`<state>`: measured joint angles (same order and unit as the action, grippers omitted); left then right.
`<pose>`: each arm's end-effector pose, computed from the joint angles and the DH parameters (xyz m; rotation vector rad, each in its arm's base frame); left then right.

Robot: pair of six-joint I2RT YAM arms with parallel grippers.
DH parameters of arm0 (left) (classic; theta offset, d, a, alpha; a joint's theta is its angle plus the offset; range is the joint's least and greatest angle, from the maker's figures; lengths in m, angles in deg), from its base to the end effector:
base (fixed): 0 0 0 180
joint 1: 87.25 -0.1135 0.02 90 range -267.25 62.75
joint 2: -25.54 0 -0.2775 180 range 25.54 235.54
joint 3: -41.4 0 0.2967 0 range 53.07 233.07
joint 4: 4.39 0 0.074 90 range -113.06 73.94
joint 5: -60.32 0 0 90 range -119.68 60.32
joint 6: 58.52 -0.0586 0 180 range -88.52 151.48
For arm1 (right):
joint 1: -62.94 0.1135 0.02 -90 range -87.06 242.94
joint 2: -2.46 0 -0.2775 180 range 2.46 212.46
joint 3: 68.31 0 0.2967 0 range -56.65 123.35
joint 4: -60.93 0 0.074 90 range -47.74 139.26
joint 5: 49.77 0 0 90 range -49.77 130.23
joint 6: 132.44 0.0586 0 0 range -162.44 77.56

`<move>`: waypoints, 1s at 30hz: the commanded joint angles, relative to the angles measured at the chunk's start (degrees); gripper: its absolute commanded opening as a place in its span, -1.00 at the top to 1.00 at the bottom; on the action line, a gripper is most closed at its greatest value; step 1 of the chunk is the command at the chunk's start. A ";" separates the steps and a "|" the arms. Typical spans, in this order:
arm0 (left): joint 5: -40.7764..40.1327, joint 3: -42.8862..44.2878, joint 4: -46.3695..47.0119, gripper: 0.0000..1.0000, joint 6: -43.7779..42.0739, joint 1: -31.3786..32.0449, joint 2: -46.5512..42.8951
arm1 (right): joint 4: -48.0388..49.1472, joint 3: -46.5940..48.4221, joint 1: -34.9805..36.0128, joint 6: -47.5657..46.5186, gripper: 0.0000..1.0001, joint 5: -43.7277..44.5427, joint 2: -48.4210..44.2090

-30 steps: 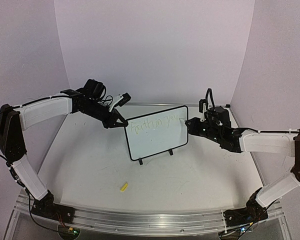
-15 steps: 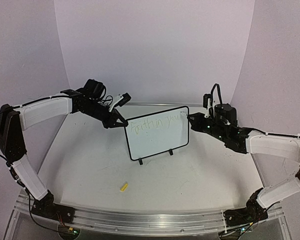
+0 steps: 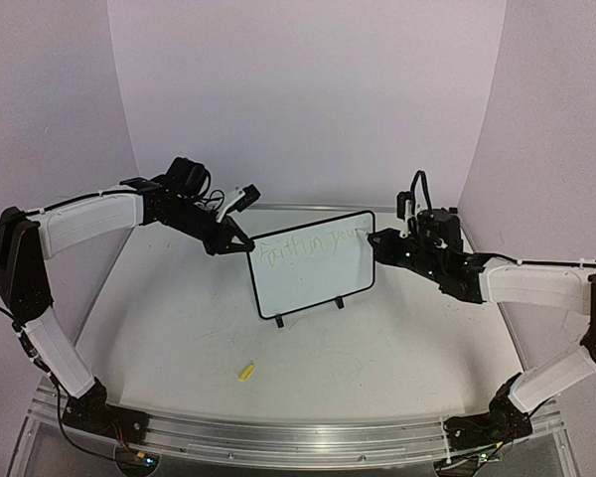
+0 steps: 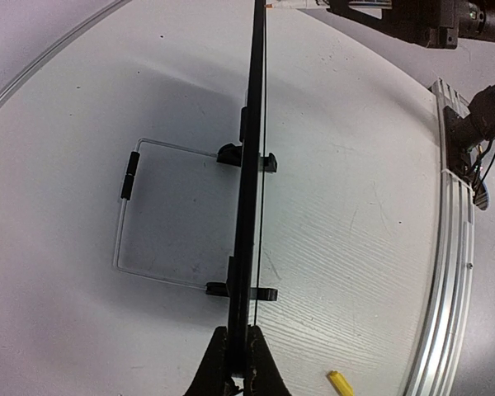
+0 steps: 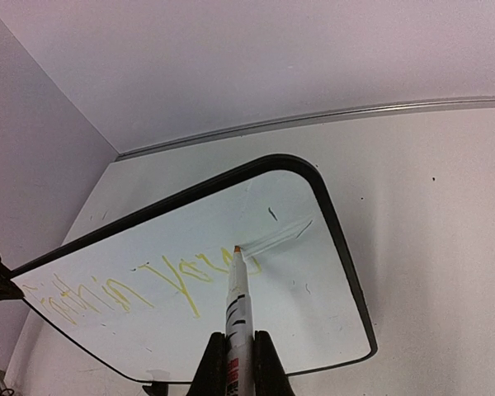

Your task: Write a sentence on the whiteboard

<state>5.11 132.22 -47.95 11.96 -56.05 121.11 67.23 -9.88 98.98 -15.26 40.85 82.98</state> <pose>0.3452 -0.2482 0.2739 1.2632 2.0088 -0.8256 0.3051 0.2212 0.2396 -0.1401 1.9102 0.7506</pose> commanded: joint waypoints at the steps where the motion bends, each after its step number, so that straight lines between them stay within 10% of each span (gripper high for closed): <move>1: -3.35 -1.28 -6.83 1.00 -2.31 1.06 2.25 | 1.39 2.93 -0.26 -0.61 1.00 0.98 1.20; 30: -3.50 -1.30 -6.84 1.00 -2.32 1.06 2.22 | -0.33 -0.86 -0.23 2.12 1.00 3.96 1.31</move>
<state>5.15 132.22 -47.96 12.08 -56.05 121.11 67.15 -9.75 98.98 -14.23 43.69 83.85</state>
